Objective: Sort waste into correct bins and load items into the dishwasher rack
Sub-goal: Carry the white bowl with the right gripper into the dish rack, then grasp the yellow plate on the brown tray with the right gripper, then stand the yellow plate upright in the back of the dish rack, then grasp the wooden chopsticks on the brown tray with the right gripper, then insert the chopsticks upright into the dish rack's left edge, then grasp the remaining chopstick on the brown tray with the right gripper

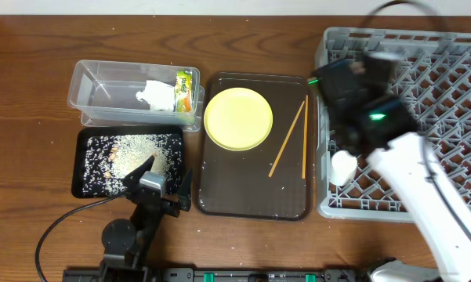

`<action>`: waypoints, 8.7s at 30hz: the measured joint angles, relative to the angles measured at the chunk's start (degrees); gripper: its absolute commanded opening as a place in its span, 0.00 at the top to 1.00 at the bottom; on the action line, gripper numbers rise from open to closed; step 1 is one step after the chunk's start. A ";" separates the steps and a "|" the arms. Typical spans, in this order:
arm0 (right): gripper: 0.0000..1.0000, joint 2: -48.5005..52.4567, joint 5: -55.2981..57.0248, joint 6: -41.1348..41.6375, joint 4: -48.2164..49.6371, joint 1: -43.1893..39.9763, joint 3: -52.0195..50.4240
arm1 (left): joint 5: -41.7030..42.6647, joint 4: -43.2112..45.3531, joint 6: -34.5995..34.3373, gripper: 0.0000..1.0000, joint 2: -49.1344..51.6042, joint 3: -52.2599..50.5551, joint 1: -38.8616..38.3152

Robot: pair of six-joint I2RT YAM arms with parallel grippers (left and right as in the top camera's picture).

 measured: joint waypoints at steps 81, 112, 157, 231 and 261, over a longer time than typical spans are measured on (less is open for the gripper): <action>0.93 37.79 -49.22 10.43 16.92 9.35 4.74 | 0.00 0.00 0.02 0.09 0.00 0.02 0.00; 0.99 1.20 19.19 -18.01 9.64 -10.60 4.74 | 0.00 0.00 0.00 0.09 0.00 0.00 0.00; 0.38 15.69 1.01 -49.88 40.04 -11.30 4.42 | 0.00 0.02 0.02 0.09 0.00 0.00 0.00; 0.59 16.46 -47.47 -25.90 17.31 -15.21 -2.62 | 0.00 0.00 0.00 0.09 0.00 0.00 0.00; 0.66 27.82 -31.95 5.64 9.35 8.44 -7.28 | 0.00 0.00 0.00 0.09 0.00 0.00 0.00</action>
